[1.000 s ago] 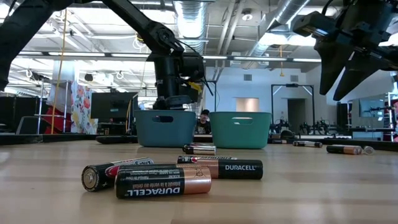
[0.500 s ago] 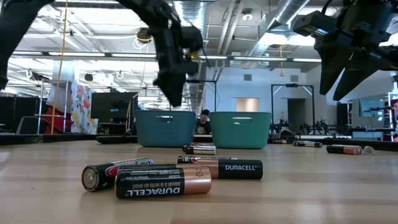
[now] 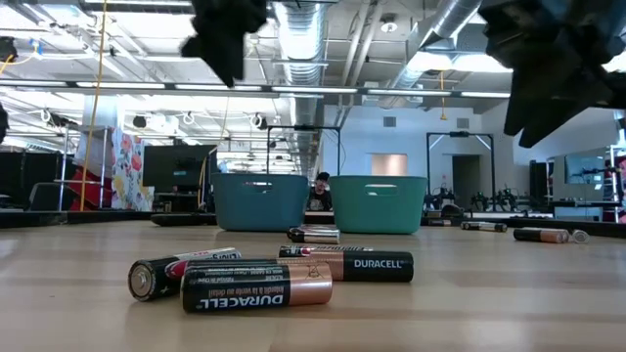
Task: Sort batteries
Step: Put the silver battery into the green bin
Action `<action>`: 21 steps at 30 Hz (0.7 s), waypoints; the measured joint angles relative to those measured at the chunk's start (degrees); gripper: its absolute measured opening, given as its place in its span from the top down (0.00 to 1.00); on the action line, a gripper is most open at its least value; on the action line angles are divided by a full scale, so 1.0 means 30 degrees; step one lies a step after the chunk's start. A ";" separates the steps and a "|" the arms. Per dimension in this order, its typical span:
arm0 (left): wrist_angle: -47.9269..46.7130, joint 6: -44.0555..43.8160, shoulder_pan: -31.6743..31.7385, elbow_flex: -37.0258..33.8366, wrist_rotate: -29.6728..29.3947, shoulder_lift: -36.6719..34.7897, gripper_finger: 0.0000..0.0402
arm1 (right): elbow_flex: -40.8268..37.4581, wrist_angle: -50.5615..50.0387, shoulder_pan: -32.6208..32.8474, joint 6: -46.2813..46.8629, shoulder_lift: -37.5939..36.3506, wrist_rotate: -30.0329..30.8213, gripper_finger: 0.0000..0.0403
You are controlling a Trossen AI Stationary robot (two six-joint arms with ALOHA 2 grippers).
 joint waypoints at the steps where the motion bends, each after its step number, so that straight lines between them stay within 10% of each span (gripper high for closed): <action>1: -0.0188 -0.0955 -0.0736 -0.0361 -0.0067 -0.0415 0.68 | 0.0000 0.0000 0.0186 -0.0163 0.0000 -0.0001 0.68; 21: -0.0359 -2.2624 -1.6446 -0.6359 0.0975 -0.1225 0.68 | 0.0000 0.0036 0.2461 -0.1821 0.0000 -0.0028 0.68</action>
